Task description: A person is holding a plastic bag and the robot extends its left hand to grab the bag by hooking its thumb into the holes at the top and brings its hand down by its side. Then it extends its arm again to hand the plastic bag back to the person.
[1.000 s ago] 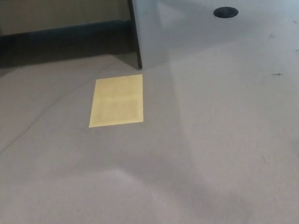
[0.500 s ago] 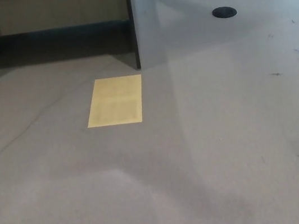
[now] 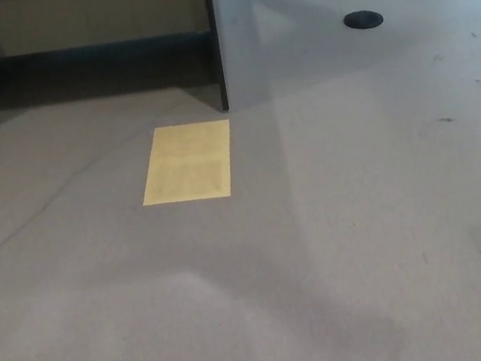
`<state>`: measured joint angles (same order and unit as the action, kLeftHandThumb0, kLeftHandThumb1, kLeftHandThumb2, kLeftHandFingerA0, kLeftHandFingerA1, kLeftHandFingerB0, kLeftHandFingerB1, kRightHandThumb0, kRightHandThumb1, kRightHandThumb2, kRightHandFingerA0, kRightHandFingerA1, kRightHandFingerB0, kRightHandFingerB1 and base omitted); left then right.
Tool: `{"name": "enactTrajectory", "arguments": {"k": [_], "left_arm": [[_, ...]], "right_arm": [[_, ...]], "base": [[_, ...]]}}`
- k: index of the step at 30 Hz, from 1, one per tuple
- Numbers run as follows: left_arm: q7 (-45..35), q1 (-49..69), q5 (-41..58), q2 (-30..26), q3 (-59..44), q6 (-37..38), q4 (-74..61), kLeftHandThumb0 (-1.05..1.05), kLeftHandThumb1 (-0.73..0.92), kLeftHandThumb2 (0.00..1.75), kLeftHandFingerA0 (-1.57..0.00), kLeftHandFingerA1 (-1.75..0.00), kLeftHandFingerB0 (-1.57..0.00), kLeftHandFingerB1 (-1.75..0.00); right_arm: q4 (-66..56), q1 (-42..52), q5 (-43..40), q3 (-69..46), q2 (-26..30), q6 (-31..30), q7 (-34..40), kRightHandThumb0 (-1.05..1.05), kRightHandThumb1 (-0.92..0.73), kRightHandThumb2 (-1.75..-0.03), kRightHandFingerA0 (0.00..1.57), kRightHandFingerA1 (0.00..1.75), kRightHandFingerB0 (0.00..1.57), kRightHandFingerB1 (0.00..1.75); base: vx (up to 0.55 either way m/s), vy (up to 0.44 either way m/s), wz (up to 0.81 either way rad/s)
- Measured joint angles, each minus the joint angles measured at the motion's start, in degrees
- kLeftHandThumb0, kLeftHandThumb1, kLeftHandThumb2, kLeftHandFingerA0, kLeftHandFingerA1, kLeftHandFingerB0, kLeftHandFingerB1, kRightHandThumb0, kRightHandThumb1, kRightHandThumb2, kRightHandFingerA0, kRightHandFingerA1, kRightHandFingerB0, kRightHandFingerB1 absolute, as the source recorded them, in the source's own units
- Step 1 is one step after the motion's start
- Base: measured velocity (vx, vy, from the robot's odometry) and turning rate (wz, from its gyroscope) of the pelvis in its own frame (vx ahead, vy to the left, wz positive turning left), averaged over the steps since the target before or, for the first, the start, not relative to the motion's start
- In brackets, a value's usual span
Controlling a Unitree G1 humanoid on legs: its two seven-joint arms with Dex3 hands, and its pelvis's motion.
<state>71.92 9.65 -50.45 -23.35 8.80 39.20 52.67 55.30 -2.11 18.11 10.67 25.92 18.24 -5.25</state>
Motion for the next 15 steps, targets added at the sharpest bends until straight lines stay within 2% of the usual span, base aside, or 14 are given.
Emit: {"name": "enactTrajectory", "arguments": {"k": [1, 2, 4, 5, 6, 7, 9, 12, 14, 15], "left_arm": [[0.2, 0.0, 0.0, -0.2, 0.1, 0.0, -0.3, -0.12, 0.72, 0.69, -0.89, -1.65, -0.78, -1.32], [0.4, 0.0, 0.0, -0.5, 0.2, 0.0, -0.9, -0.12, 0.69, 0.68, -0.83, -1.60, -0.85, -1.22], [0.8, -0.3, 0.0, -1.1, 0.2, -0.2, -2.2, -0.12, 0.68, 0.70, -0.84, -1.63, -0.86, -1.17], [0.9, -0.4, 0.0, -1.2, 0.1, -0.2, -2.5, -0.07, 0.57, 0.96, -1.23, -1.41, -0.85, -1.15], [0.9, -0.6, 0.1, -1.5, 0.1, -0.3, -3.3, -0.07, 0.57, 0.96, -1.23, -1.41, -0.85, -1.15], [0.9, -1.0, 0.2, -1.9, -0.2, -0.4, -4.7, -0.05, 0.71, 0.80, -0.91, -1.71, -0.73, -1.38], [0.6, -2.0, 0.7, -3.4, -1.2, -0.3, -7.9, -0.02, 0.70, 0.81, -0.94, -1.71, -0.73, -1.41], [-0.6, -2.9, 2.3, -5.1, -3.4, -0.1, -13.7, -0.02, 0.62, 0.98, -0.91, -1.73, -0.75, -1.47], [-1.8, -3.3, 3.2, -5.6, -5.0, 0.0, -18.2, -0.02, 0.62, 0.97, -0.94, -1.73, -0.77, -1.45], [-2.6, -3.5, 3.9, -5.8, -5.8, 0.0, -20.8, -0.04, 0.64, 0.99, -0.92, -1.75, -0.73, -1.42]], "right_arm": [[0.0, 0.0, 0.0, 0.0, 0.0, 0.0, 0.0, -0.37, -0.72, -0.60, 0.72, 0.50, 0.55, 0.41], [0.1, 0.0, 0.0, 0.0, 0.0, 0.0, 0.0, -0.37, -0.73, -0.61, 0.72, 0.50, 0.55, 0.41], [0.2, 0.0, 0.0, 0.0, 0.0, 0.0, 0.0, -0.38, -0.73, -0.61, 0.72, 0.50, 0.56, 0.41], [0.2, 0.0, 0.0, 0.0, 0.0, 0.0, 0.0, -0.38, -0.72, -0.60, 0.72, 0.48, 0.56, 0.41], [0.3, -0.1, 0.0, 0.0, 0.0, 0.1, 0.0, -0.38, -0.72, -0.60, 0.72, 0.48, 0.56, 0.41], [0.3, 0.0, 0.0, 0.0, 0.0, 0.1, 0.0, -0.38, -0.72, -0.60, 0.72, 0.49, 0.55, 0.41], [0.1, 0.0, 0.0, 0.0, 0.0, 0.1, 0.0, -0.37, -0.73, -0.60, 0.72, 0.49, 0.55, 0.41], [-0.3, 0.2, 0.0, 0.0, 0.0, 0.1, 0.0, -0.38, -0.73, -0.61, 0.72, 0.49, 0.56, 0.41], [-0.4, 0.2, 0.0, 0.0, 0.0, 0.0, 0.0, -0.38, -0.73, -0.61, 0.72, 0.49, 0.57, 0.41], [-0.4, 0.2, 0.0, -0.1, 0.0, 0.0, 0.0, -0.38, -0.73, -0.61, 0.72, 0.48, 0.56, 0.41]], "base": [[0.00, 0.000, 0.00], [0.00, 0.000, 0.00], [0.00, 0.000, 0.00], [0.00, 0.000, 0.00], [0.00, 0.000, 0.00], [0.00, 0.000, 0.00], [0.00, 0.000, 0.00], [0.00, 0.000, 0.00], [0.00, 0.000, 0.00], [0.00, 0.000, 0.00]]}}
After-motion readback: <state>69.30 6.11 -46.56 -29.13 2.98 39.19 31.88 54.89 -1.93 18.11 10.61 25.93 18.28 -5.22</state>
